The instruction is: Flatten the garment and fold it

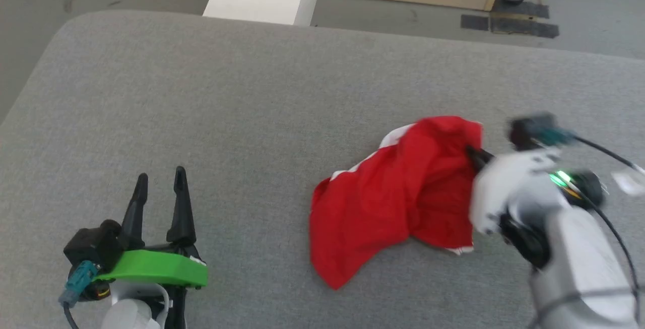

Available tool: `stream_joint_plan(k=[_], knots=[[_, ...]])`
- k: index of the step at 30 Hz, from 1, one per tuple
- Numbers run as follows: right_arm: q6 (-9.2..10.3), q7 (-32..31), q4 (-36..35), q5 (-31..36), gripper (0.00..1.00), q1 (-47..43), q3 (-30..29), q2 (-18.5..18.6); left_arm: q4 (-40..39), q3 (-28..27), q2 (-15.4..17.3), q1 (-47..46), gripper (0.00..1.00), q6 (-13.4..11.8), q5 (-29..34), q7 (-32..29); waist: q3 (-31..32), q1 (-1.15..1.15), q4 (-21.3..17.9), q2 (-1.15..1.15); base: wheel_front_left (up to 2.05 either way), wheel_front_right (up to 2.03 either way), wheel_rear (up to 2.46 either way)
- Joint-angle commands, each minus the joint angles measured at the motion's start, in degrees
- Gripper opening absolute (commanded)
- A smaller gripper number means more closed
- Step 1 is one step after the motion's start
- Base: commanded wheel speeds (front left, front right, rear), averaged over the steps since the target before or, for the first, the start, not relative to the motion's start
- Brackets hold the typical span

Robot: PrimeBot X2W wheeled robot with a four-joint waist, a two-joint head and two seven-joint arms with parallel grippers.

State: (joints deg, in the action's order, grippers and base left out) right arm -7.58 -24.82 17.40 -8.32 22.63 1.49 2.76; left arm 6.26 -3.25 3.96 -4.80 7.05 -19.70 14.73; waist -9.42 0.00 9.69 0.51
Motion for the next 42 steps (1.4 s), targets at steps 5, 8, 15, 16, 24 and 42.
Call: stream_joint_plan(k=[5, 8, 15, 16, 24, 42], knots=[[0.09, -0.7, -10.0, -4.0, 0.0, -14.1, -10.6, 0.1, 1.1, 0.7, -0.5, 1.4, 1.0, 0.4, -0.4, 0.3, 2.5, 0.0, -2.6, -0.51, 0.0, 0.0, 0.0], [0.09, -2.6, -11.1, -8.1, 0.0, -21.1, -12.2, 0.1, 2.1, 1.2, -0.6, 1.8, 1.0, 0.4, -0.7, 0.3, 2.8, 0.0, -3.5, -0.51, 0.0, 0.0, 0.0], [0.09, -3.2, -10.1, -15.8, 0.3, -27.7, -9.3, 0.1, 4.2, 1.7, -0.7, 2.5, 1.0, 0.4, -1.4, 0.3, 3.4, 0.0, -5.4, -0.51, 0.0, 0.0, 0.0], [0.09, -1.5, -10.1, -16.9, 1.0, -27.4, -10.0, 0.1, 4.7, 1.8, -0.6, 2.4, 1.0, 0.4, -1.6, 0.2, 3.6, 0.0, -5.7, -0.51, 0.0, 0.0, 0.0], [0.09, 9.4, -12.6, -16.7, 1.0, -25.3, -18.5, 0.1, 4.6, 6.9, -0.6, -2.5, 1.0, 0.4, -4.6, -7.2, 4.3, 0.0, -7.3, -0.51, 0.0, 0.0, 0.0], [0.09, 12.8, -10.6, -16.4, 1.0, -23.2, -18.1, 0.1, 10.7, 24.4, 0.0, -7.9, 0.02, 0.4, -10.2, -40.6, 1.2, 0.0, -12.4, -0.51, 0.0, 0.0, 0.0]])
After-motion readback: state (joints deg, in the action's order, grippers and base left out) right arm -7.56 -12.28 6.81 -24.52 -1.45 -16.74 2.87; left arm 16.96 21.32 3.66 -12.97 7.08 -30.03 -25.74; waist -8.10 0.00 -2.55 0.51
